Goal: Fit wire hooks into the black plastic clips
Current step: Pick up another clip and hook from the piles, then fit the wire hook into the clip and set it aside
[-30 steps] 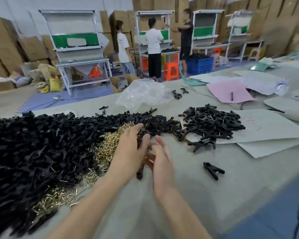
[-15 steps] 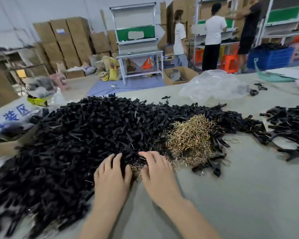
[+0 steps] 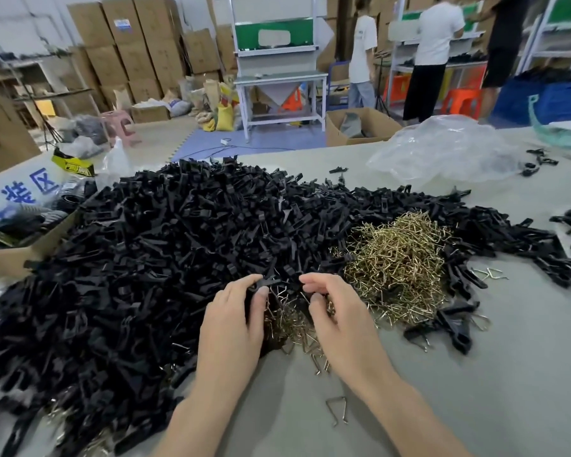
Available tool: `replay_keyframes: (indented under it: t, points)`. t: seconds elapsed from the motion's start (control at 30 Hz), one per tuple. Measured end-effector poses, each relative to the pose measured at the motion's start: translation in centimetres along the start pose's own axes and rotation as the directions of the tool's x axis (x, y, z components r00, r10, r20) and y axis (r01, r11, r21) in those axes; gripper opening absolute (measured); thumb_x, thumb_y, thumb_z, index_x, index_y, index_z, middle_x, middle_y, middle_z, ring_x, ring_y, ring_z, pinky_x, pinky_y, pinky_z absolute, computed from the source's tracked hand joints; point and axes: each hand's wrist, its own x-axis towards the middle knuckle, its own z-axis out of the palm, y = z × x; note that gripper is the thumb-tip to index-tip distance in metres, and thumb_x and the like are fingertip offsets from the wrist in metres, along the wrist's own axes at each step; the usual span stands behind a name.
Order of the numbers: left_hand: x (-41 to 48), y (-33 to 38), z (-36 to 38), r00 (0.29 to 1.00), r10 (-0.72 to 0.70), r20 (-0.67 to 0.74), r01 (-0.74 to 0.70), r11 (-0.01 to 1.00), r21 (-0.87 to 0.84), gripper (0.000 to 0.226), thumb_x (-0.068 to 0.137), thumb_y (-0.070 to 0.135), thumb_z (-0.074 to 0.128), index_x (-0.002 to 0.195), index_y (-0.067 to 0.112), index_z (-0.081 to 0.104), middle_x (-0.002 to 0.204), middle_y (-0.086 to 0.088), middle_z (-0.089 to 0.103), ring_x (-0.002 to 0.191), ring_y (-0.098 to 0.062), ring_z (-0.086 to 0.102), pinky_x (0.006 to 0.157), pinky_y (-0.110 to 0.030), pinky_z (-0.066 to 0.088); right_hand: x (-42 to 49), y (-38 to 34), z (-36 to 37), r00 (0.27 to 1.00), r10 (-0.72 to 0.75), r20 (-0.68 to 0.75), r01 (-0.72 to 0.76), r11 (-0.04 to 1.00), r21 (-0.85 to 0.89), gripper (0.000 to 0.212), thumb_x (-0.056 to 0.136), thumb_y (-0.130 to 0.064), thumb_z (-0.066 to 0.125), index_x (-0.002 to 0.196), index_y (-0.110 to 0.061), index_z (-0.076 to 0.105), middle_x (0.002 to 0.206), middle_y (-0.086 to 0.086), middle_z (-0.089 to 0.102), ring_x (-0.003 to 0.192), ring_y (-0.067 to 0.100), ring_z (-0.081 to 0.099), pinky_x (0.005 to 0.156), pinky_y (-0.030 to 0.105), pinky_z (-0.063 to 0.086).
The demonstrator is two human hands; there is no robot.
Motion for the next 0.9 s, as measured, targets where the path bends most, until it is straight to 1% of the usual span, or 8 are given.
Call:
replay_keyframes:
  t: [0.13, 0.3, 0.4, 0.47, 0.57, 0.73, 0.8, 0.9]
  points:
    - [-0.3, 0.5, 0.0, 0.998, 0.060, 0.009, -0.059, 0.997, -0.052, 0.040, 0.097, 0.048, 0.041, 0.127, 0.028, 0.059, 0.113, 0.020, 0.055, 0.104, 0.020, 0.039, 0.089, -0.033, 0.044, 0.1, 0.1, 0.2, 0.999, -0.025, 0.028, 0.023, 0.999, 0.048, 0.031, 0.103, -0.023, 0.051, 0.128, -0.041, 0.056, 0.117, -0.028, 0.059, 0.120, -0.001, 0.054, 0.094, 0.017, 0.045]
    - [-0.7, 1.1, 0.1, 0.990, 0.142, 0.022, -0.140, 0.989, -0.053, 0.032, 0.098, 0.037, 0.049, 0.130, 0.036, 0.055, 0.114, 0.026, 0.051, 0.110, 0.013, 0.041, 0.088, -0.029, 0.047, 0.0, -0.1, 0.5, 0.978, -0.195, 0.074, 0.202, 0.975, -0.088, 0.039, 0.101, -0.030, 0.058, 0.139, -0.036, 0.053, 0.134, -0.022, 0.050, 0.127, 0.002, 0.049, 0.102, 0.027, 0.048]
    - [-0.9, 1.4, 0.1, 0.992, 0.122, 0.034, -0.117, 0.986, -0.120, 0.038, 0.097, 0.033, 0.054, 0.134, 0.039, 0.051, 0.114, 0.028, 0.052, 0.103, 0.000, 0.054, 0.085, -0.017, 0.045, 0.1, 0.0, 0.5, 0.973, -0.229, 0.016, 0.229, 0.963, -0.145, 0.034, 0.097, -0.030, 0.063, 0.130, -0.034, 0.059, 0.125, -0.020, 0.054, 0.116, 0.001, 0.055, 0.098, 0.026, 0.048]
    - [-1.1, 1.6, 0.1, 0.993, 0.117, 0.016, -0.112, 0.975, -0.190, 0.043, 0.095, 0.023, 0.062, 0.134, 0.038, 0.052, 0.111, 0.025, 0.055, 0.103, 0.002, 0.057, 0.085, -0.007, 0.042, 0.0, 0.0, 0.3, 0.974, -0.226, -0.027, 0.218, 0.962, -0.166, 0.027, 0.096, -0.031, 0.063, 0.122, -0.035, 0.060, 0.115, -0.022, 0.056, 0.107, -0.001, 0.058, 0.089, 0.018, 0.048]
    - [-1.1, 1.9, 0.1, 0.996, 0.089, -0.007, -0.088, 0.957, -0.277, 0.044, 0.090, 0.023, 0.070, 0.129, 0.038, 0.056, 0.106, 0.022, 0.060, 0.105, 0.003, 0.059, 0.087, -0.004, 0.040, -0.1, -0.1, 0.3, 0.983, -0.180, -0.046, 0.173, 0.978, -0.117, 0.026, 0.095, -0.031, 0.062, 0.118, -0.040, 0.056, 0.107, -0.022, 0.059, 0.103, -0.007, 0.059, 0.084, 0.010, 0.047]
    - [-0.7, 1.9, -0.4, 0.996, 0.007, -0.094, -0.040, 0.934, -0.354, 0.025, 0.093, 0.040, 0.057, 0.117, 0.039, 0.062, 0.108, 0.026, 0.063, 0.105, 0.004, 0.060, 0.086, -0.006, 0.043, 0.1, -0.6, 0.1, 0.998, 0.055, -0.031, -0.049, 0.984, 0.174, 0.031, 0.096, -0.028, 0.066, 0.115, -0.051, 0.057, 0.106, -0.030, 0.062, 0.101, -0.005, 0.062, 0.080, 0.005, 0.045]
    - [-0.7, 1.8, -0.6, 0.992, -0.059, -0.109, 0.008, 0.909, -0.417, 0.020, 0.097, 0.036, 0.056, 0.115, 0.042, 0.061, 0.109, 0.024, 0.064, 0.105, 0.001, 0.062, 0.086, -0.008, 0.044, 0.3, -0.7, -0.2, 0.988, 0.153, 0.013, -0.150, 0.943, 0.296, 0.032, 0.096, -0.031, 0.066, 0.119, -0.050, 0.055, 0.104, -0.029, 0.063, 0.099, -0.003, 0.064, 0.081, 0.011, 0.049]
    - [-0.4, 1.9, -0.8, 0.978, -0.199, -0.063, 0.120, 0.784, -0.610, 0.024, 0.098, 0.022, 0.059, 0.116, 0.038, 0.062, 0.102, 0.014, 0.070, 0.093, -0.008, 0.070, 0.082, -0.013, 0.050, 0.6, -0.8, -0.4, 0.969, 0.237, 0.075, -0.245, 0.863, 0.442, 0.027, 0.095, -0.024, 0.068, 0.120, -0.033, 0.064, 0.098, -0.011, 0.070, 0.094, 0.007, 0.069, 0.088, 0.025, 0.056]
